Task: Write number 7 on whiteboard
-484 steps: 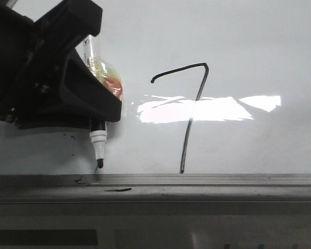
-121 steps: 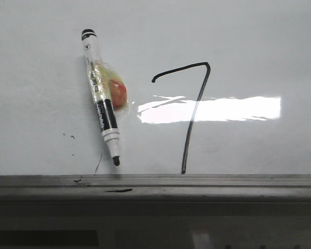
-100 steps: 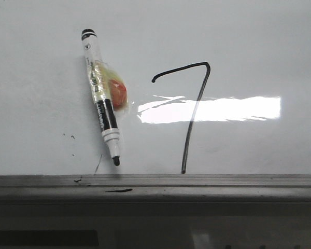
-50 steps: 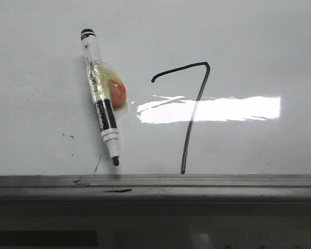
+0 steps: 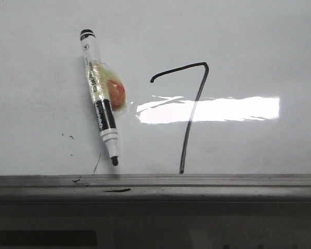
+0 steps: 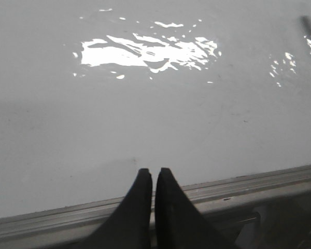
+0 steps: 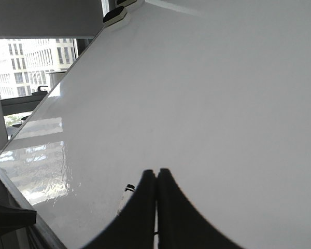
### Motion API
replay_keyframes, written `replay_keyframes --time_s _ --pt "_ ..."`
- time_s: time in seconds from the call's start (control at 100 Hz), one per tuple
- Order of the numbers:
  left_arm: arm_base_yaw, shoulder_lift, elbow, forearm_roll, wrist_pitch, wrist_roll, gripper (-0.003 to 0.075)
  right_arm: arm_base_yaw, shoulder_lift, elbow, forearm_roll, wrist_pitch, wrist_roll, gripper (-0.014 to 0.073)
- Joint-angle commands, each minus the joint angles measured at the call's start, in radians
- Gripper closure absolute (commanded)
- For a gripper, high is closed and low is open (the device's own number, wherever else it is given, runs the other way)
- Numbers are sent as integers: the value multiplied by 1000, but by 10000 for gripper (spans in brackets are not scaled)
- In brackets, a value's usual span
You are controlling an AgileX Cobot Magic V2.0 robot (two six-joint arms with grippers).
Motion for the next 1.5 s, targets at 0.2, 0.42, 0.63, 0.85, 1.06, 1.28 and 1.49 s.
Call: replay_keyframes --time_s 0.2,0.42,0.63,0.85,1.06,1.28,1.49 --pt "4 -29 23 -9 -72 -10 741 -169 7 101 -6 27 -1 657" --pt "4 -29 23 -9 -72 -10 741 -242 19 168 -8 78 -1 657" --pt "4 -29 23 -9 -72 -10 741 -282 21 255 -112 84 69 657" --pt "4 -29 23 -9 -72 -10 741 -452 35 410 -1009 160 948 657" --pt "4 -29 23 -9 -72 -10 741 -772 33 457 -1722 492 1734 657" --pt "4 -29 23 -9 -72 -10 741 -1031 -107 457 -1867 715 1800 657" --pt "4 -29 23 -9 -72 -10 741 -1079 -214 457 -1900 774 1800 657"
